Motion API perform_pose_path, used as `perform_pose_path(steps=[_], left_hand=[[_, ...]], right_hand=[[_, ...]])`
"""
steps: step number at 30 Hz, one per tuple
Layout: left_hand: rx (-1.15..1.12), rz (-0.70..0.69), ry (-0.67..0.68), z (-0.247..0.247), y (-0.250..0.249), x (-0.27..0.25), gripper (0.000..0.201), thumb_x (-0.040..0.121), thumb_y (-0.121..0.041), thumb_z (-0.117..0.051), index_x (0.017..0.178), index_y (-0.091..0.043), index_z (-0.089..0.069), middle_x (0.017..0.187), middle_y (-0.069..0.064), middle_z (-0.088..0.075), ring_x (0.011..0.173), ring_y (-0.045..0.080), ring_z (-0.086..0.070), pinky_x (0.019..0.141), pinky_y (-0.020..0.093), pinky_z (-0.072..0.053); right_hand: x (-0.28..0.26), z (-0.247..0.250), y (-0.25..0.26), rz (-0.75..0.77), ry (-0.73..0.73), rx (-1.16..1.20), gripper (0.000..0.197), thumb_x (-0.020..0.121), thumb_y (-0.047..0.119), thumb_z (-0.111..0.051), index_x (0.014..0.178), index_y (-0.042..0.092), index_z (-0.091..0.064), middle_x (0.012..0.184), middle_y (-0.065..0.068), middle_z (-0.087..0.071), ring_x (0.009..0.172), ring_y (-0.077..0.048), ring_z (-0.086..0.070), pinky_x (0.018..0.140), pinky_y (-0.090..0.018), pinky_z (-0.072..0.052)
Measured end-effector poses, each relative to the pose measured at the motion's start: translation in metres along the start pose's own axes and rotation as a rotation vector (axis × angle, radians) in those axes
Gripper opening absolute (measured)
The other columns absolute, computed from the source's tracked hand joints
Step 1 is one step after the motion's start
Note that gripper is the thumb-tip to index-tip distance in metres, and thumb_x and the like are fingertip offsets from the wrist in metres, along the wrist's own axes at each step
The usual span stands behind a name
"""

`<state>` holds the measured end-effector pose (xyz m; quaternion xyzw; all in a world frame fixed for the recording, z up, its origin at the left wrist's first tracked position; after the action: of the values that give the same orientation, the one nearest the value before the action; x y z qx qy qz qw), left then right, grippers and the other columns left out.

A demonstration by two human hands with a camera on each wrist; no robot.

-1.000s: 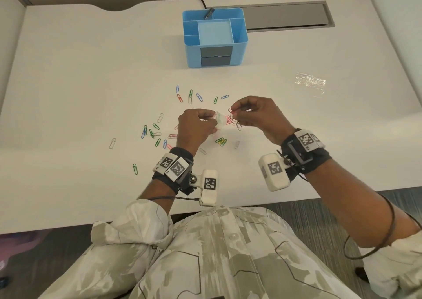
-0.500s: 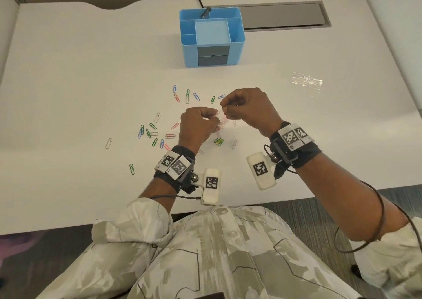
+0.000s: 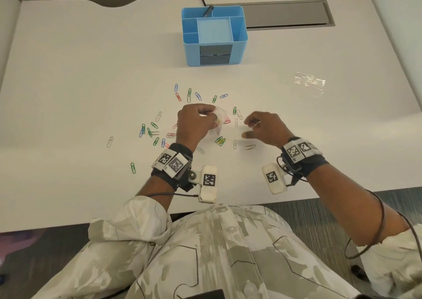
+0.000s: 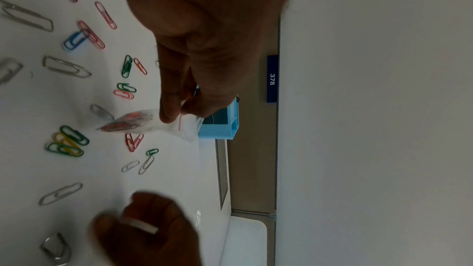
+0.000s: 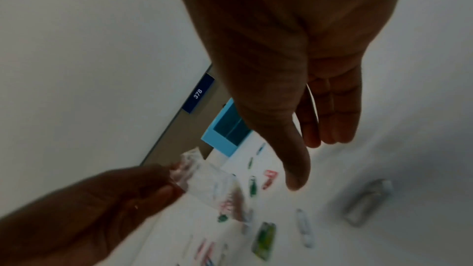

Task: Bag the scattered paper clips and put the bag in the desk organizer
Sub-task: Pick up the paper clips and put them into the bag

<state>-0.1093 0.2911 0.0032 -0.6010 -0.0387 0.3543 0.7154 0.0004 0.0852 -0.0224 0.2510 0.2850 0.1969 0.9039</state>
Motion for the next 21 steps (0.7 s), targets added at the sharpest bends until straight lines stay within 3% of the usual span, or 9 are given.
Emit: perform_pose_path(steps=[4, 8, 12, 17, 21], left_hand=[[0.011, -0.004, -0.013, 0.007, 0.0, 0.001, 0.023, 0.088, -0.003, -0.076, 0.108, -0.013, -0.082, 0.095, -0.007, -0.078, 0.078, 0.019, -0.082, 0.086, 0.039, -0.067], [0.025, -0.001, -0.019, 0.012, 0.0, 0.002, 0.024, 0.088, -0.003, -0.075, 0.109, -0.014, -0.082, 0.096, -0.008, -0.077, 0.077, 0.018, -0.082, 0.086, 0.038, -0.067], [0.02, 0.005, -0.016, 0.012, 0.0, 0.0, 0.023, 0.088, -0.002, -0.076, 0.107, -0.014, -0.082, 0.095, -0.008, -0.077, 0.077, 0.018, -0.082, 0.086, 0.039, -0.067], [0.014, 0.012, -0.012, 0.011, 0.003, -0.003, 0.023, 0.087, -0.003, -0.076, 0.106, -0.014, -0.082, 0.095, -0.005, -0.078, 0.077, 0.021, -0.082, 0.087, 0.039, -0.066], [0.019, 0.011, -0.006, 0.01, 0.004, -0.007, 0.023, 0.088, -0.002, -0.074, 0.106, -0.015, -0.082, 0.094, -0.006, -0.077, 0.076, 0.02, -0.082, 0.086, 0.039, -0.067]], right_hand=[[-0.019, -0.025, -0.031, -0.006, 0.086, -0.115, 0.05, 0.066, 0.031, -0.093, 0.106, 0.016, -0.066, 0.101, -0.001, -0.061, 0.09, -0.02, -0.06, 0.084, -0.031, -0.051], [-0.032, -0.04, -0.028, 0.08, -0.007, -0.05, 0.027, 0.073, 0.016, -0.087, 0.093, 0.014, -0.069, 0.092, -0.001, -0.063, 0.082, -0.018, -0.061, 0.083, -0.038, -0.055], [-0.032, -0.046, -0.025, 0.083, -0.011, -0.008, 0.012, 0.08, 0.008, -0.078, 0.088, 0.013, -0.071, 0.084, 0.0, -0.07, 0.079, -0.016, -0.064, 0.081, -0.035, -0.056], [-0.035, -0.049, -0.028, 0.076, 0.002, -0.042, 0.022, 0.086, 0.012, -0.073, 0.102, 0.016, -0.059, 0.078, 0.005, -0.07, 0.069, -0.014, -0.061, 0.071, -0.026, -0.048], [-0.037, -0.052, -0.021, 0.105, -0.012, -0.133, 0.017, 0.088, 0.009, -0.055, 0.1, 0.014, -0.066, 0.089, 0.001, -0.064, 0.08, -0.021, -0.059, 0.076, -0.031, -0.048]])
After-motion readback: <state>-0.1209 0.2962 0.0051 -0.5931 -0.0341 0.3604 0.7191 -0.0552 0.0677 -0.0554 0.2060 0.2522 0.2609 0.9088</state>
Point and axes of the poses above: each hand's wrist, its own x-axis towards the middle knuckle, its own z-axis out of the back of the hand, y = z × x, the point moved 9 cm from there along x, towards the middle knuckle
